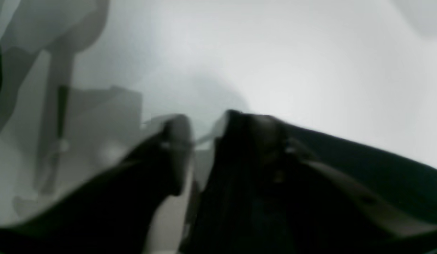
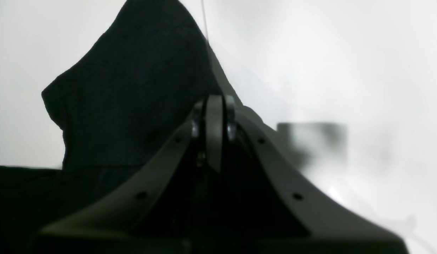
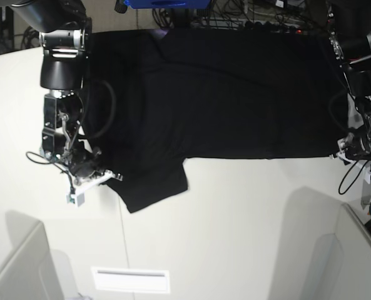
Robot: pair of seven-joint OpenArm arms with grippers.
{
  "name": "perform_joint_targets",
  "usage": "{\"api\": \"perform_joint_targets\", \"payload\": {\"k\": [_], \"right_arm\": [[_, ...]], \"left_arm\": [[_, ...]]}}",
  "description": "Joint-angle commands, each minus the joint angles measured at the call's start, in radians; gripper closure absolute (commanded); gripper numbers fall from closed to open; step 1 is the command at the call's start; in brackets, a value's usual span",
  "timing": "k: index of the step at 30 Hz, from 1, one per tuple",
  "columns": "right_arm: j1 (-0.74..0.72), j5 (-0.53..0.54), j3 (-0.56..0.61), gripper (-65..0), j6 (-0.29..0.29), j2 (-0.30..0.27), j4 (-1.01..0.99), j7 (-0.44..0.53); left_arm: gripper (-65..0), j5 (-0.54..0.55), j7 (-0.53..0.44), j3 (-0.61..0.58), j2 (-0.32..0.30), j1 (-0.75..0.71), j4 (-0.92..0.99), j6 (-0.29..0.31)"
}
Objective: Fold the T-shirt properly
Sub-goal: 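Fold the hem up over the shirt toward the collar edge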
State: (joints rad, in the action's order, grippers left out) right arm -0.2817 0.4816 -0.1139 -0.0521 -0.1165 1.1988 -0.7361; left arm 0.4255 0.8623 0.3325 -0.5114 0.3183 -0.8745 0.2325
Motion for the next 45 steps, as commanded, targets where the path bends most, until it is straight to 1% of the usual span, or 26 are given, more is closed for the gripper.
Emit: {"api": "perform_joint_targets", "payload": {"k": [1,3,4,6,9,16,19,20,22,26,28,33,35,36,37,39,41,42,45], "right_arm": [[-0.027,0.009,-0.004,0.0,-0.005,-0.009,0.022,0.022],[-0.027,0.009,-0.004,0.0,-0.005,-0.009,0.022,0.023],[-0.027,0.009,-0.004,0.0,-0.005,-0.009,0.022,0.023],[-0.029,0.009,-0.007,0.0,-0.005,-0.012,0.022,0.025],[-0.032,0.009,-0.002,0.0,-0.005,-0.038,0.022,0.051],[-0.032,0.009,-0.002,0.0,-0.009,-0.059,0.022,0.065],[-0.029,0.009,-0.002,0.0,-0.01,-0.062,0.022,0.065],[-0.027,0.009,-0.002,0.0,-0.012,-0.064,0.025,0.065],[-0.017,0.009,-0.002,0.0,-0.012,-0.078,0.051,0.065],[0.022,0.009,-0.002,0.0,-0.012,-0.085,0.143,0.059],[0.04,0.009,-0.002,0.0,-0.012,-0.085,0.169,0.057],[0.091,0.009,-0.002,0.0,-0.012,-0.085,0.23,0.057],[0.108,0.009,-0.002,0.0,-0.012,-0.087,0.249,0.057],[0.115,0.009,-0.002,0.0,-0.012,-0.087,0.255,0.057],[0.126,0.009,-0.002,0.0,-0.012,-0.087,0.26,0.057],[0.143,0.009,-0.004,0.0,-0.012,-0.087,0.273,0.057],[0.158,0.009,-0.007,0.0,-0.012,-0.087,0.289,0.057],[0.167,0.009,-0.008,0.0,-0.01,-0.087,0.304,0.057],[0.207,0.009,-0.008,0.0,-0.005,-0.087,0.359,0.057]], "left_arm": [[-15.3,0.011,0.036,-0.002,0.003,0.005,0.002,0.006],[-2.3,0.011,0.036,-0.002,0.006,0.005,0.002,0.006],[0.0,0.011,0.036,-0.002,0.006,0.006,0.002,0.008],[0.0,0.016,0.036,-0.002,0.006,0.006,-0.004,0.008],[0.0,0.02,0.039,0.009,0.001,0.009,-0.013,0.011],[0.0,0.023,0.047,0.012,0.003,-0.001,-0.136,0.011],[0.0,0.023,0.048,0.076,0.006,-0.015,-0.145,0.012],[0.0,0.023,0.048,0.096,0.006,-0.017,-0.148,0.023],[0.0,0.023,0.051,0.113,0.006,-0.023,-0.168,0.063],[0.0,0.023,0.116,0.121,0.018,-0.023,-0.205,0.127],[0.0,0.023,0.122,0.122,0.04,-0.025,-0.239,0.138],[0.0,0.023,0.128,0.122,0.055,-0.057,-0.338,0.138],[0.0,0.025,0.157,0.124,0.056,-0.061,-0.363,0.138],[0.0,0.032,0.179,0.135,0.056,-0.061,-0.38,0.14],[0.0,0.065,0.197,0.172,0.058,-0.066,-0.403,0.14],[0.0,0.171,0.243,0.251,0.055,-0.09,-0.438,0.14],[0.0,0.26,0.278,0.264,0.05,-0.104,-0.47,0.133],[0.0,0.287,0.294,0.256,0.049,-0.106,-0.486,0.133],[0.0,0.295,0.323,0.259,0.049,-0.144,-0.535,0.132]]}}
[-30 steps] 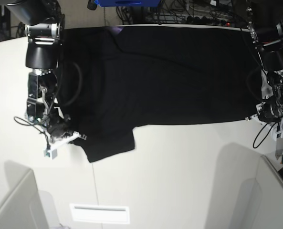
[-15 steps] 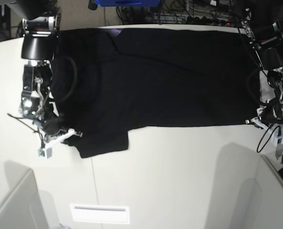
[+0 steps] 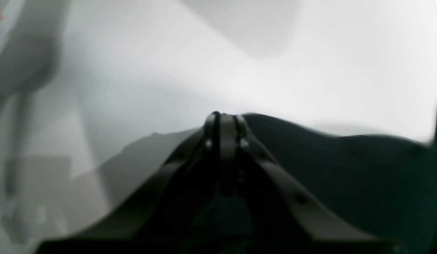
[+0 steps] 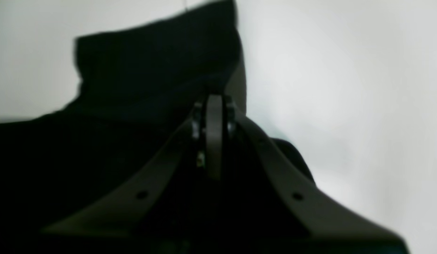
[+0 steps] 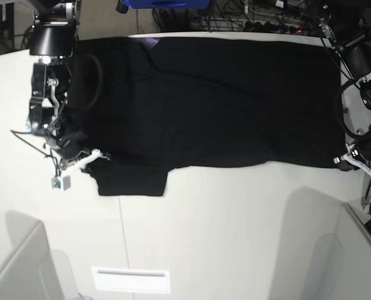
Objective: Fold the T-shirt properly
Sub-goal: 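Fold the hem up over the shirt toward the collar edge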
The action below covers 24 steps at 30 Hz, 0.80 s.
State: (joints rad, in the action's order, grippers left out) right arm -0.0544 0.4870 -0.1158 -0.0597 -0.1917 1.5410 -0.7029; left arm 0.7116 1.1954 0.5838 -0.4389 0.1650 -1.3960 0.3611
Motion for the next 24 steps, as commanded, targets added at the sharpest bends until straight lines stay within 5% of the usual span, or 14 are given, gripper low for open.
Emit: {"api": "perform_joint_targets", "payload": {"k": [1,8,14,19,24], "right_arm": [[-0.003,0.003,-0.008,0.0,0.002,-0.012,0.04,0.024],[0.103,0.005,-0.052,0.0,0.004,-0.005,0.192,0.021],[0.19,0.005,-0.103,0.0,0.004,-0.002,0.364,-0.053],[0.267,0.008,-0.134,0.0,0.004,-0.002,0.438,-0.087],[0.344,0.009,-0.203,0.0,-0.004,0.037,0.471,-0.119]], "left_arm": [[0.0,0.01,-0.005,0.015,-0.022,-0.008,-0.035,0.003],[0.0,0.015,0.061,0.098,-0.019,-0.153,-0.205,0.011],[0.0,0.016,0.074,0.147,-0.016,-0.269,-0.334,0.112],[0.0,0.023,0.074,0.178,-0.018,-0.397,-0.408,0.123],[0.0,0.247,0.074,0.242,-0.024,-0.523,-0.431,0.117]]}}
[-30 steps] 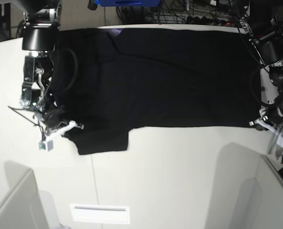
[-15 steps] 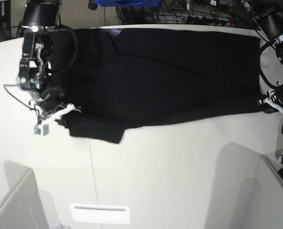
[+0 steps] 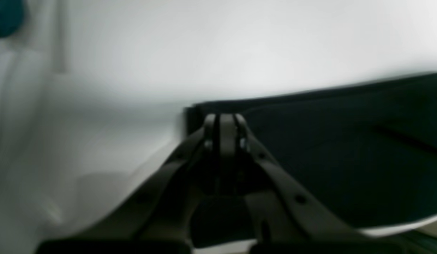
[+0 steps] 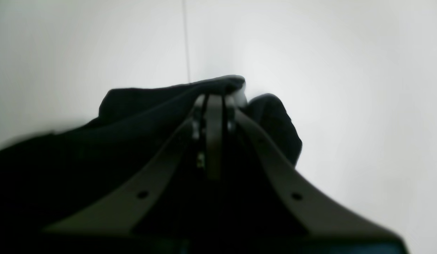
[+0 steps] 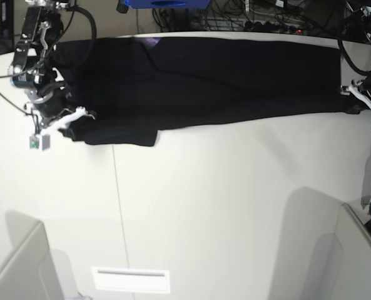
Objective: Fold the T-shirt properly
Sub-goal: 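Fold the hem up over the shirt toward the collar edge, then release the hem and reposition both grippers along the folded strip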
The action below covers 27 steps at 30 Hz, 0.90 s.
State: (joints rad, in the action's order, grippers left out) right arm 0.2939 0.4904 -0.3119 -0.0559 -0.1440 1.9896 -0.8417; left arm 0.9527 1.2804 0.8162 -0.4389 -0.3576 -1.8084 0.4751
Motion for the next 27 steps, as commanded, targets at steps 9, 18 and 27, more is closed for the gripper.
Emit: {"api": "perform_joint_targets", "payload": {"k": [9,18,27], "right_arm": [[0.133,0.178,-0.111,0.0,-0.009,0.022,0.037,0.072],[0.294,0.503,-0.215,0.0,-0.009,-0.007,0.037,0.103],[0.388,0.583,-0.214,0.0,-0.011,0.001,0.037,0.108]], "left_arm": [[0.0,0.059,-0.017,0.045,-0.038,-0.146,-0.04,0.001],[0.0,-0.094,-0.018,0.045,-0.034,-0.165,-0.087,0.006],[0.0,-0.128,-0.018,0.045,-0.033,-0.166,-0.106,0.006]]}}
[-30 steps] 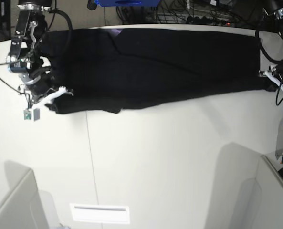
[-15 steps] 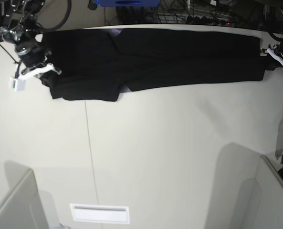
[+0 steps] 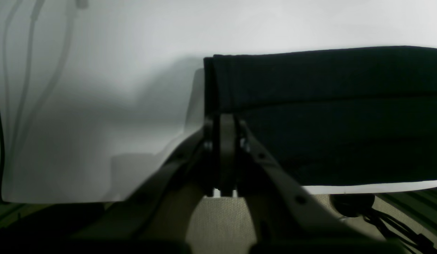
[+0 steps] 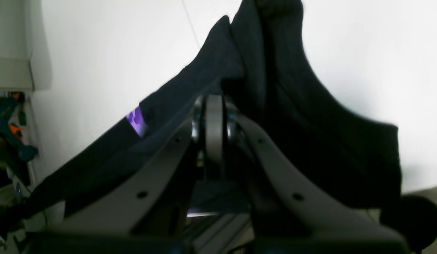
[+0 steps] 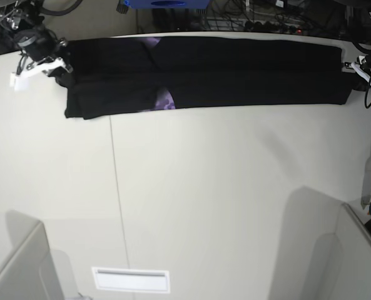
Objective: Fold the T-shirt properly
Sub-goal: 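Release the hem and reposition both grippers along the folded strip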
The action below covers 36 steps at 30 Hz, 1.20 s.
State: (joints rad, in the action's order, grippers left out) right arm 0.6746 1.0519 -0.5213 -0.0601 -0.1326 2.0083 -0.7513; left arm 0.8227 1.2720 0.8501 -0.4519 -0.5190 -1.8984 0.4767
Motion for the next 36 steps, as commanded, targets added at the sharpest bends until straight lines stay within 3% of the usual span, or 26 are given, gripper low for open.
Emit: {"api": "perform_joint_targets", "payload": {"k": [1,4,9,15,20,25,27,28,30,33,35,36], "right_arm": [[0.01,0.02,-0.004,0.0,-0.007,-0.009,0.018,0.016],[0.018,0.014,-0.004,0.0,-0.007,0.008,0.016,0.009],[0.014,-0.091,-0.004,0.0,-0.007,0.029,0.01,0.009],[0.012,-0.095,-0.004,0.0,-0.005,0.037,-0.002,0.008],[0.012,-0.095,-0.007,0.0,0.003,0.04,-0.021,0.008],[0.018,-0.095,-0.013,0.0,0.003,0.04,-0.019,0.008],[0.018,-0.095,-0.013,-7.8,0.001,0.043,-0.019,0.008],[0.018,-0.095,-0.013,-12.6,-0.002,0.044,-0.017,0.008],[0.018,-0.095,-0.015,-19.2,-0.004,0.044,-0.016,0.014],[0.014,-0.095,-0.017,-19.7,-0.004,0.046,-0.013,0.019],[0.012,-0.094,-0.017,-19.7,-0.005,0.046,-0.008,0.039],[0.012,-0.094,-0.009,-19.5,-0.007,0.046,-0.001,0.057]], "left_arm": [[0.0,0.002,-0.01,0.007,-0.02,-0.008,-0.016,0.004],[0.0,0.002,-0.01,0.002,-0.021,-0.036,-0.016,0.004],[0.0,0.001,-0.01,0.002,-0.02,-0.063,-0.014,0.004],[0.0,-0.006,-0.01,-0.005,-0.02,-0.083,-0.008,0.0],[0.0,-0.151,-0.01,-0.085,-0.015,-0.08,-0.011,0.003],[0.0,-0.184,-0.01,-0.088,-0.005,-0.074,-0.014,0.0],[0.0,-0.184,-0.01,-0.076,-0.005,-0.074,-0.014,0.0],[-3.3,-0.182,-0.01,-0.065,-0.005,-0.074,-0.014,0.0],[-23.0,-0.179,-0.01,-0.047,-0.005,-0.074,-0.014,0.004],[-46.7,-0.176,-0.01,-0.005,-0.003,-0.072,-0.016,0.006],[-54.0,-0.159,-0.012,0.021,-0.002,-0.069,-0.03,0.006],[-52.8,-0.138,-0.012,0.028,0.0,-0.068,-0.04,0.006]]}}
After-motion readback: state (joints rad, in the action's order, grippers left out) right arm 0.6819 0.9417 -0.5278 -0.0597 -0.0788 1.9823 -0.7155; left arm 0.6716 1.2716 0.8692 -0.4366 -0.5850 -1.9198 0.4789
